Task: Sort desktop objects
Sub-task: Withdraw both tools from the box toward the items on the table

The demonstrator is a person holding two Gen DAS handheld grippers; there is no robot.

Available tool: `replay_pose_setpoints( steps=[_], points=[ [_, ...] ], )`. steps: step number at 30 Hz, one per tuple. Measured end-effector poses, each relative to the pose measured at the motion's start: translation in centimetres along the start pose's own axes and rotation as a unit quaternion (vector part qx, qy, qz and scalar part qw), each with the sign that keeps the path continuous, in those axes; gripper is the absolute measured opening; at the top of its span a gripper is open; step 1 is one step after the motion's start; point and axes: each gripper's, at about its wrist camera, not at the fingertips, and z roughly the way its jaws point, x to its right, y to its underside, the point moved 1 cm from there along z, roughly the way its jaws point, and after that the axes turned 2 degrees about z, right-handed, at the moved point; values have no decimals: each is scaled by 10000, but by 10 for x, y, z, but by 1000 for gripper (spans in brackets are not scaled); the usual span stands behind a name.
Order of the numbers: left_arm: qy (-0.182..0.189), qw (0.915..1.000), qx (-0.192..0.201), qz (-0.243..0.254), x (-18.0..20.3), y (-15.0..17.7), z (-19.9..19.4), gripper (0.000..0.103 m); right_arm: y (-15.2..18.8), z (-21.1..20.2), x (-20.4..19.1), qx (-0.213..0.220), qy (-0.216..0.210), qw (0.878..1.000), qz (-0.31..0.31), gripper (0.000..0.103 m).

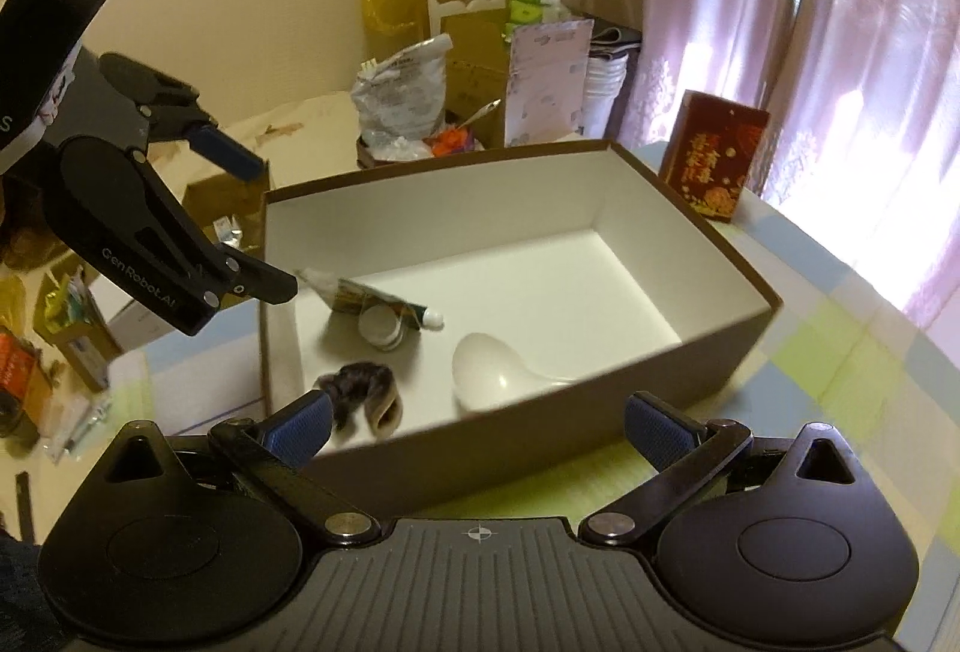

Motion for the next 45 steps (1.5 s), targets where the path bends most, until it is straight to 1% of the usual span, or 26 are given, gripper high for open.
replay_pose_setpoints(
  steps=[6,11,17,23,27,32,36,39,42,44,45],
  points=[
    [110,9997,101,-167,25,9,-21,89,23,-33,3,82,-27,9996,262,101],
    [216,9995,161,-169,52,14,-32,89,50,-58,9,27,99,9986,523,101],
    [507,9985,139,-132,90,16,-36,89,88,-85,20,-107,289,9947,979,101],
    [847,9964,89,-40,125,12,-30,89,127,-108,38,-318,625,9868,1458,101],
    [1017,9948,67,92,148,6,-23,89,153,-123,53,-449,919,9776,1838,101],
    [1285,9912,-4,301,181,-3,-8,89,182,-137,75,-619,1352,9610,2330,101],
    [1556,9865,-32,513,210,-13,8,89,203,-146,94,-734,1731,9464,2625,101],
    [1734,9818,31,773,234,-21,19,89,217,-153,108,-761,1953,9351,2856,101],
    [1872,9768,143,1033,255,-29,30,86,229,-159,121,-798,2150,9244,3047,101],
    [1947,9733,199,1201,268,-35,39,82,237,-162,128,-814,2225,9185,3166,101],
    [1991,9711,233,1294,274,-38,43,78,240,-163,132,-818,2251,9157,3225,101]
  ],
)
